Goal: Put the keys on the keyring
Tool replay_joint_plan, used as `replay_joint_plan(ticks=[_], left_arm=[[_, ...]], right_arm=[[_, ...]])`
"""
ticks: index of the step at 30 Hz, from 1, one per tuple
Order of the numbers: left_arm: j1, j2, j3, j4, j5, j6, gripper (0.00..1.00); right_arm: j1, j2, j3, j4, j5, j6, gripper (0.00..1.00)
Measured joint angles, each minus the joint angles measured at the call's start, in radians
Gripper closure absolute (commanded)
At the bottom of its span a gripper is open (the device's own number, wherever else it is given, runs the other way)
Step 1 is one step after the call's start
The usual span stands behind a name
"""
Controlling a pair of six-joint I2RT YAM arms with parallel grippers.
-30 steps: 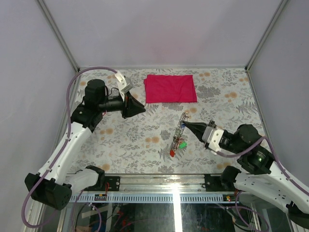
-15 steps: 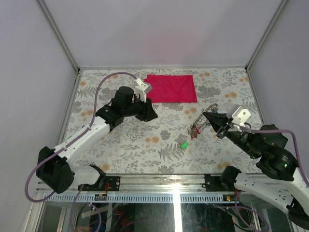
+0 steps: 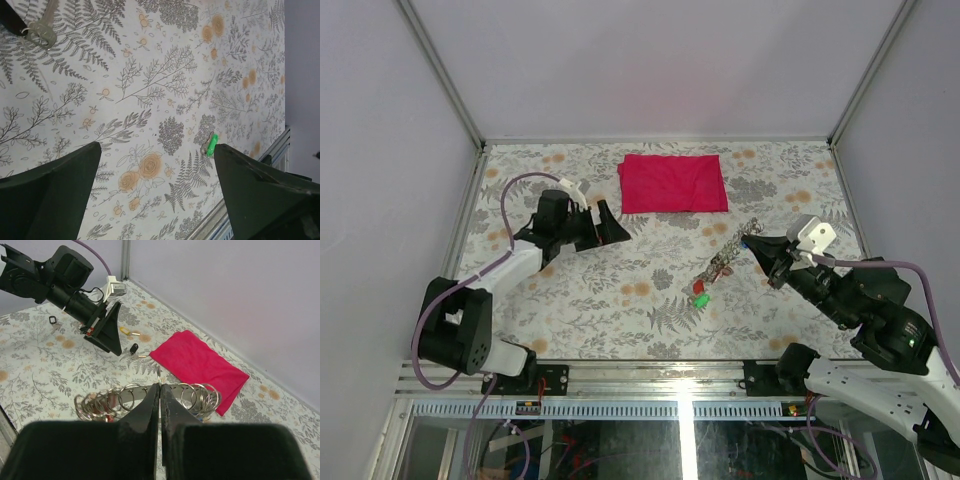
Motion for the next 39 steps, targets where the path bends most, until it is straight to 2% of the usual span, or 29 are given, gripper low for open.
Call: replay_joint_plan(ticks=[6,10,13,18,24,27,31,34,39], left_arm=[[0.016,0.023,0.002,0.044,0.006,-0.048,0.00],[0.082,0.027,0.002,0.078,0.044,-0.124,0.00],[0.142,0.052,0.002,0.135,0.123,-0.187,0.00],[0.143,0.047,0.002,0.138,0.126,-0.168,0.00],[-0.028,-0.016,0.041,0.103,0.034,-0.086,0.00],[-0.167,-0.011,0.085,0.043,-0.113,-0.036,0.06],[-0.452,0.085,0.236,-0.085,-0.380,0.039,0.13],[-0.590,0.158,0.290,-0.137,-0.518,0.066,0.17],[-0.737,0.312,0.398,-0.268,-0.705,0.086,0.25]], right_arm=[[0.000,0.005,-0.002,0.000,0.011,0.004,1.00],[0.000,0.010,-0.002,0.000,0.017,0.008,1.00],[0.000,0.010,-0.003,0.000,0.018,0.011,1.00],[0.000,0.010,-0.005,0.000,0.018,0.019,1.00],[0.000,0.010,-0.008,-0.001,0.031,0.020,1.00],[0.000,0.009,-0.008,-0.008,0.056,0.023,1.00],[0.000,-0.003,-0.007,-0.042,0.125,0.030,1.00],[0.000,-0.026,0.003,-0.063,0.203,0.039,1.00],[0.000,-0.064,0.081,-0.108,0.359,0.071,1.00]])
